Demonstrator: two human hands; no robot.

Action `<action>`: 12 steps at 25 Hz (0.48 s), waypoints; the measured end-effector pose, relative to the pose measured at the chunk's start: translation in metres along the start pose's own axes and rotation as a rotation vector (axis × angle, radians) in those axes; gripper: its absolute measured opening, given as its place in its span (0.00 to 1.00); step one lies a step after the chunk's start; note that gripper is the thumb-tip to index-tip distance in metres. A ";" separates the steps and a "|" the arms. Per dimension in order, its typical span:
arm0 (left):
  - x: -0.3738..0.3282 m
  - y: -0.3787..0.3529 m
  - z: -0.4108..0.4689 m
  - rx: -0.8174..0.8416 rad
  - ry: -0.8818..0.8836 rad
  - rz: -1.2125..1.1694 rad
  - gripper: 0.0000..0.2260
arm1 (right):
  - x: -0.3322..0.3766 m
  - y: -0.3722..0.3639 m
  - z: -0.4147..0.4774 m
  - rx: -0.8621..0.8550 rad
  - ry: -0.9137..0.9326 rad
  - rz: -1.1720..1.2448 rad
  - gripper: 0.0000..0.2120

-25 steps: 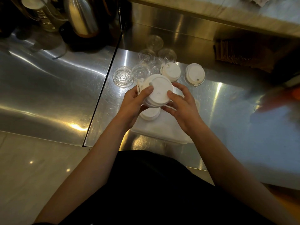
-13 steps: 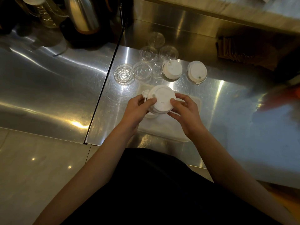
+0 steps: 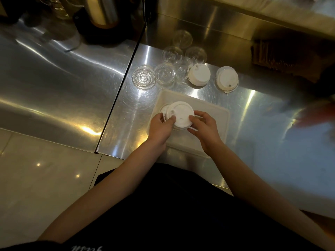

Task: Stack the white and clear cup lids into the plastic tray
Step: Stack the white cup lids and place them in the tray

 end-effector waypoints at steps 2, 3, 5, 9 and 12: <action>-0.002 -0.002 0.001 -0.047 -0.002 0.003 0.16 | 0.000 -0.006 0.006 -0.009 0.018 -0.031 0.10; -0.003 -0.002 0.002 -0.068 -0.001 0.009 0.16 | 0.000 -0.009 0.008 -0.008 0.028 -0.047 0.09; -0.005 -0.003 0.004 -0.099 -0.015 0.029 0.16 | -0.001 -0.014 0.013 0.006 0.041 -0.072 0.09; -0.007 -0.004 0.009 -0.138 0.007 0.093 0.17 | -0.002 -0.019 0.021 0.032 0.042 -0.121 0.11; -0.006 -0.003 0.015 -0.144 0.061 0.144 0.19 | -0.007 -0.020 0.028 0.031 0.028 -0.153 0.12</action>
Point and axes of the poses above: each hand's wrist, its own z-axis towards the middle knuckle, its own y-axis out of the back of the hand, x = y × z, the point moved 2 cm from there along z, towards the middle knuckle, and after that the axes turned 4 degrees about y, right-handed, at the moved point
